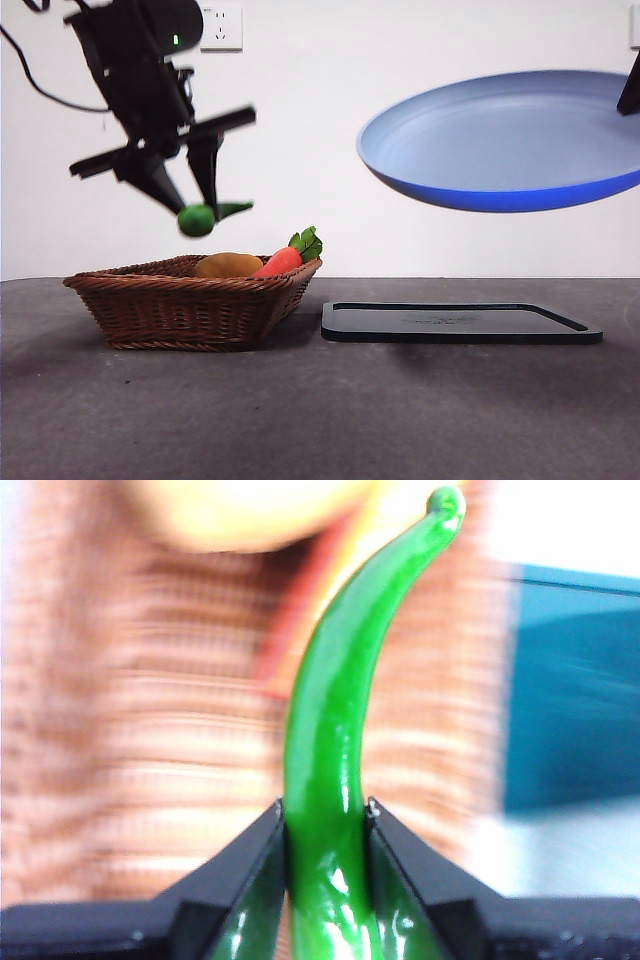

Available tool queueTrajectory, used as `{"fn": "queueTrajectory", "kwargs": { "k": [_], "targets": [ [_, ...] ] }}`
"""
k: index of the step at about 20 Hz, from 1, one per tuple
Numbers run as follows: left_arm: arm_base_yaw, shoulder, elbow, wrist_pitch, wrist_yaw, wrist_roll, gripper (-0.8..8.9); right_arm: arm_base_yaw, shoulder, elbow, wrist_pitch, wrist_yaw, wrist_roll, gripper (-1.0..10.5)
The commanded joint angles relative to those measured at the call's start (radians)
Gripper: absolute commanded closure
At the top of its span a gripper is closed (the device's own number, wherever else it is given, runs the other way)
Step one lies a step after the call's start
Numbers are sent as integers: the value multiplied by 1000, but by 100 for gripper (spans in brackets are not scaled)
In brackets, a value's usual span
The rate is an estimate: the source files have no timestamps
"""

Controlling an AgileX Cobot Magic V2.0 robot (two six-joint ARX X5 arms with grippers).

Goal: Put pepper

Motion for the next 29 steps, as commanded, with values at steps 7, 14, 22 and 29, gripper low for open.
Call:
{"fn": "queueTrajectory", "kwargs": {
  "k": [7, 14, 22, 29],
  "targets": [
    [-205, -77, 19, -8, 143, 141, 753, 4, 264, 11, 124, -96, 184, 941],
    [-404, -27, 19, 51, -18, 242, 753, 83, 347, 11, 172, -109, 268, 941],
    [-411, 43, 19, 32, -48, 268, 733, 103, 347, 11, 172, -118, 283, 941],
    [-411, 43, 19, 16, -56, 268, 631, 109, 347, 11, 165, -162, 291, 941]
  ]
}}
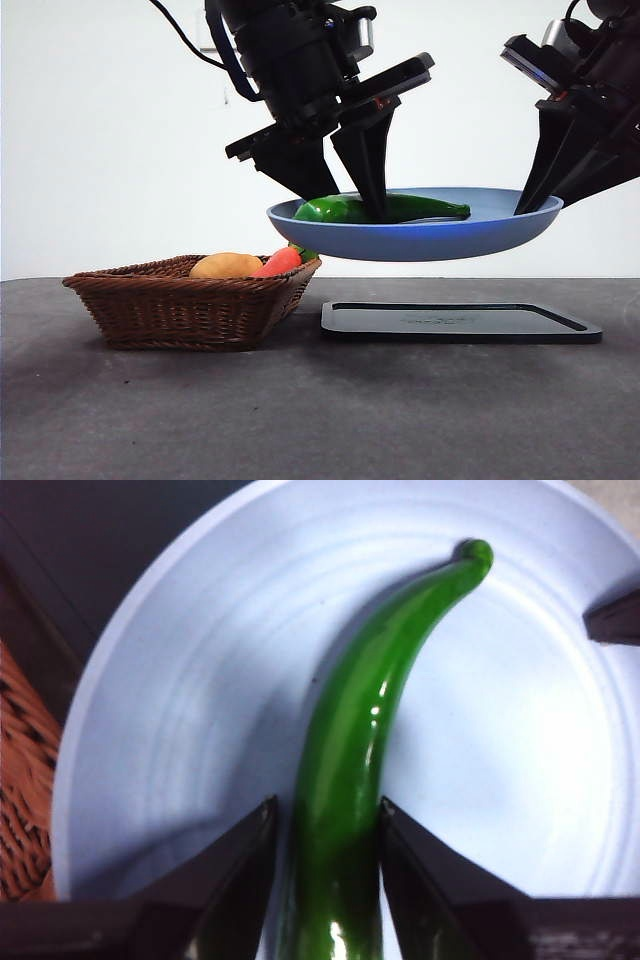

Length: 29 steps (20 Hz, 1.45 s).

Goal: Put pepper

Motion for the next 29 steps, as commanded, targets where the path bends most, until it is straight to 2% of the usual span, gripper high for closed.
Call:
{"fn": "queueTrajectory", "kwargs": {
  "k": [1, 5, 11, 18, 22, 24, 29],
  "targets": [
    [-11, 14, 19, 0, -2, 13, 628, 6, 9, 11, 10, -19, 11, 941],
    [-8, -3, 19, -1, 50, 13, 540, 6, 9, 11, -2, -17, 10, 941],
    [-8, -116, 20, -16, 72, 41, 540, 1, 9, 11, -2, -14, 11, 941],
    [-8, -395, 20, -15, 71, 87, 542, -92, 33, 15, 126, -8, 96, 941],
    [-8, -534, 20, -16, 69, 90, 542, -159, 157, 90, 144, -7, 119, 941],
    [-8, -580, 20, -24, 69, 90, 542, -171, 237, 151, 151, 26, 122, 941],
    [-8, -624, 20, -71, 69, 90, 542, -187, 437, 299, 159, 42, 125, 941]
  ]
}}
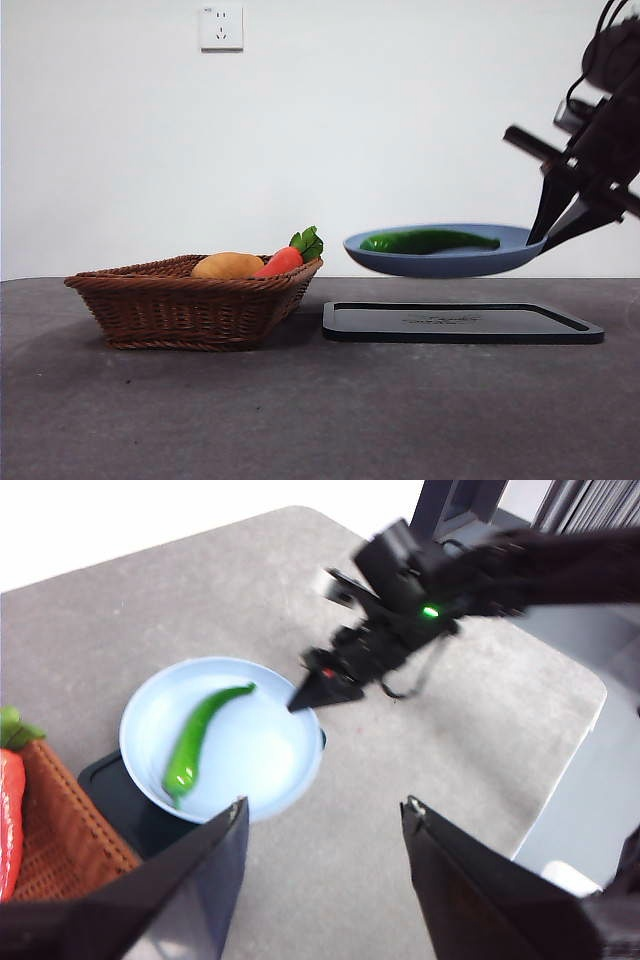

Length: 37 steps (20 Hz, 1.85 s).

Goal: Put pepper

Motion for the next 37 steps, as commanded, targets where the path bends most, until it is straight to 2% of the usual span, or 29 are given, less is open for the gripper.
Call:
{"fn": "queueTrajectory", "kwargs": {
  "k": [1, 7, 14, 19, 23, 26, 31, 34, 37],
  "targets": [
    [-8, 8, 20, -10, 0, 13, 542, -3, 86, 60, 15, -2, 13, 941],
    [-8, 8, 20, -21, -2, 13, 542, -5, 202, 88, 66, 1, 20, 941],
    [-8, 8, 20, -42, -2, 12, 542, -9, 221, 88, 63, 48, -6, 941],
    [-8, 8, 20, -46, -2, 13, 542, -9, 221, 88, 49, 49, -14, 825],
    [-8, 8, 20, -56, -3, 13, 542, -23, 195, 88, 25, 50, -24, 788],
    [-8, 8, 20, -77, -21, 18, 542, -38, 96, 88, -37, 53, -84, 788],
    [-8, 9, 20, -113, -139, 73, 542, -30, -173, 88, -233, 44, -219, 788],
    [-7, 9, 20, -131, -161, 97, 543, 35, -372, 88, -381, 43, -283, 789],
    [-7, 9, 20, -135, -160, 115, 544, 120, -539, 88, -487, 43, -300, 790]
  ]
}}
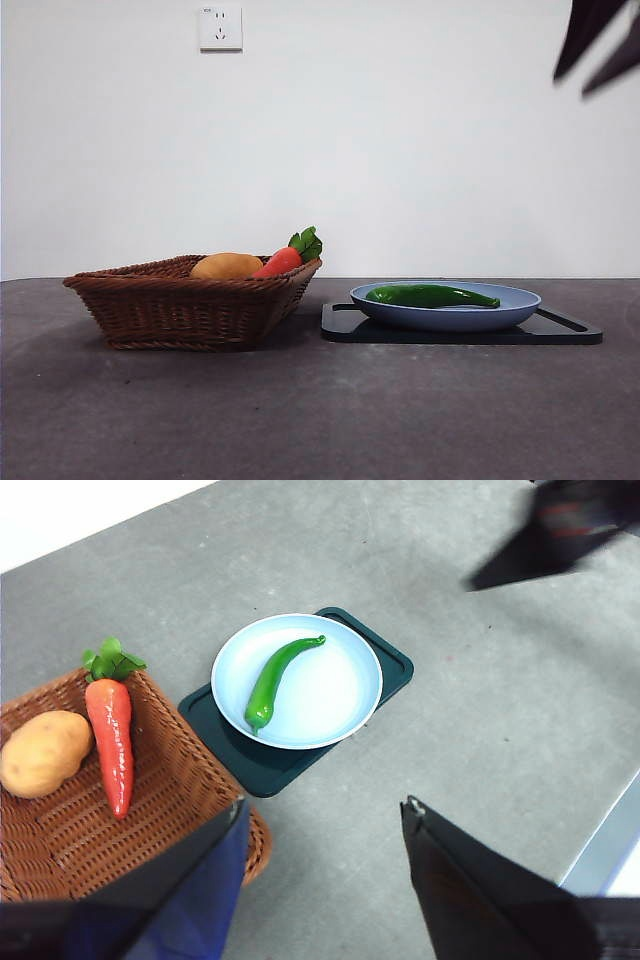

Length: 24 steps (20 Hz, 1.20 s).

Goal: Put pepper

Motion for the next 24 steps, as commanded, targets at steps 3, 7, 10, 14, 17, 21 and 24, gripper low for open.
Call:
{"fn": "queueTrajectory", "kwargs": {
  "k": [3, 7, 10, 14, 17, 21, 24],
  "targets": [
    [-8, 8, 20, -21, -2, 26, 544, 141, -180, 18, -130, 0, -31, 792],
    [-8, 8, 20, -47, -2, 25, 659, 234, -278, 18, -266, 3, -32, 799],
    [-8, 8, 20, -50, -1, 25, 813, 253, -302, 18, -319, 2, -93, 945],
    [-8, 8, 20, -50, -1, 25, 807, 252, -303, 18, -325, 2, -96, 936],
    [-8, 8, 20, -43, -1, 25, 805, 251, -303, 18, -323, 3, -83, 936],
    [-8, 8, 20, -3, -1, 25, 805, 250, -303, 18, -324, 3, -83, 936],
    [-8, 8, 20, 15, -1, 25, 805, 250, -303, 18, -324, 3, -83, 936]
  ]
}}
